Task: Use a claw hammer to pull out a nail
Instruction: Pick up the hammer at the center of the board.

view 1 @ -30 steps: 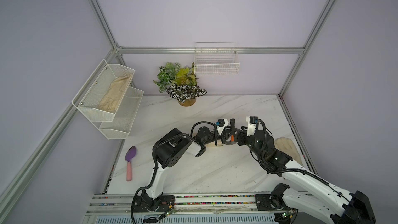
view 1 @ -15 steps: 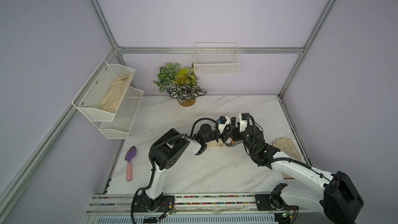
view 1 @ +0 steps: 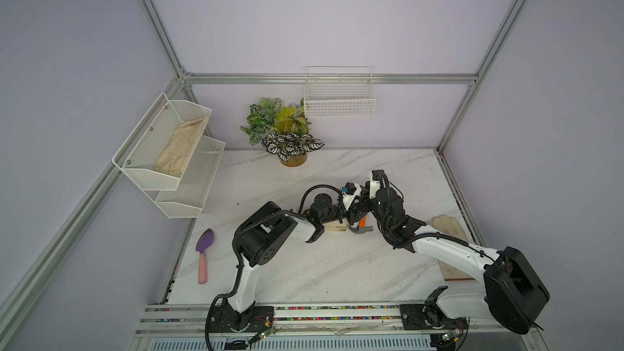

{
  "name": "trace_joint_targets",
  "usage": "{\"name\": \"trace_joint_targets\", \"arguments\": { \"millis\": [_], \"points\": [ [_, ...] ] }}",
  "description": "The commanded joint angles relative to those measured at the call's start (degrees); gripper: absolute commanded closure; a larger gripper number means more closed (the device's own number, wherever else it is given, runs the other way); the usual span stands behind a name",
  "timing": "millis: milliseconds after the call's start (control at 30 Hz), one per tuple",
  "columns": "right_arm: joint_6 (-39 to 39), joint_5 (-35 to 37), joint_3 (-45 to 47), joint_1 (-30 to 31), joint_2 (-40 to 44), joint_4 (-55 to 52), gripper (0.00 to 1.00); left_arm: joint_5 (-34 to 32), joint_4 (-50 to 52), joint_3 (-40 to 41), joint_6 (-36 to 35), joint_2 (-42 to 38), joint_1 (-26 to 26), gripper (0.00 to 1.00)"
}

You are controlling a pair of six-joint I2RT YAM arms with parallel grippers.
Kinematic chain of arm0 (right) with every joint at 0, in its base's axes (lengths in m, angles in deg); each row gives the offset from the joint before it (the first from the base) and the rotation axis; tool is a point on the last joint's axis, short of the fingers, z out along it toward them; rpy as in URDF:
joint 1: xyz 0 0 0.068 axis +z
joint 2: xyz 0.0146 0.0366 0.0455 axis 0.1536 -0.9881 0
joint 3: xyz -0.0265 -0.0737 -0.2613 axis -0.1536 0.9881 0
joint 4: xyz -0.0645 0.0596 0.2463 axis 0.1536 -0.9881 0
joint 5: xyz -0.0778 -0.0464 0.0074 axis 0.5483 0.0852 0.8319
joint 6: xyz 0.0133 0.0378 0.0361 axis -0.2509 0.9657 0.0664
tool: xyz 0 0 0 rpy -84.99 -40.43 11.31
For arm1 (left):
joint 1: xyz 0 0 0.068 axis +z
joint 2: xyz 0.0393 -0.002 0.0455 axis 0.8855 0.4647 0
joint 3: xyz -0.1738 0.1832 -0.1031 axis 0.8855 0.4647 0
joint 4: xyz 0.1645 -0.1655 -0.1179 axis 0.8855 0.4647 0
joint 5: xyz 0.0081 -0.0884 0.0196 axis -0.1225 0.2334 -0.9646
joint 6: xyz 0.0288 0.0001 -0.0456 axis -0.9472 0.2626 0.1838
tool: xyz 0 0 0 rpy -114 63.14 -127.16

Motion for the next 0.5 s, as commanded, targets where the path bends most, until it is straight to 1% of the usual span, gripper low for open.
{"name": "trace_joint_targets", "arguments": {
  "millis": [0,67,133,200,367,433,467],
  "points": [
    [-0.7,0.4,1.4,-0.3,0.2,3.6,0.99,0.4,-3.2,0.2,0.9,-5.3,0.2,0.44],
    [-1.7,-0.5,2.3,-0.8,1.1,5.0,1.0,0.3,-5.5,1.9,1.1,-5.9,0.4,0.33],
    [-2.6,-1.5,2.5,-1.6,2.3,5.3,1.0,1.1,-7.1,3.1,0.7,-6.5,0.5,0.27],
    [-3.3,-3.4,2.6,-2.7,3.9,5.4,1.0,1.7,-7.5,4.1,-0.1,-7.1,0.6,0.22],
    [-5.8,-8.4,3.4,-3.8,8.4,5.6,1.0,2.3,-7.4,7.2,-2.0,-9.3,0.8,0.15],
    [-7.1,-10.3,4.3,-4.0,10.1,6.2,1.0,2.4,-9.5,8.7,-2.7,-10.6,1.1,0.16],
    [-7.6,-11.1,4.9,-4.1,11.0,6.8,1.0,2.6,-9.6,9.4,-3.6,-10.9,1.3,0.19]
  ]
}}
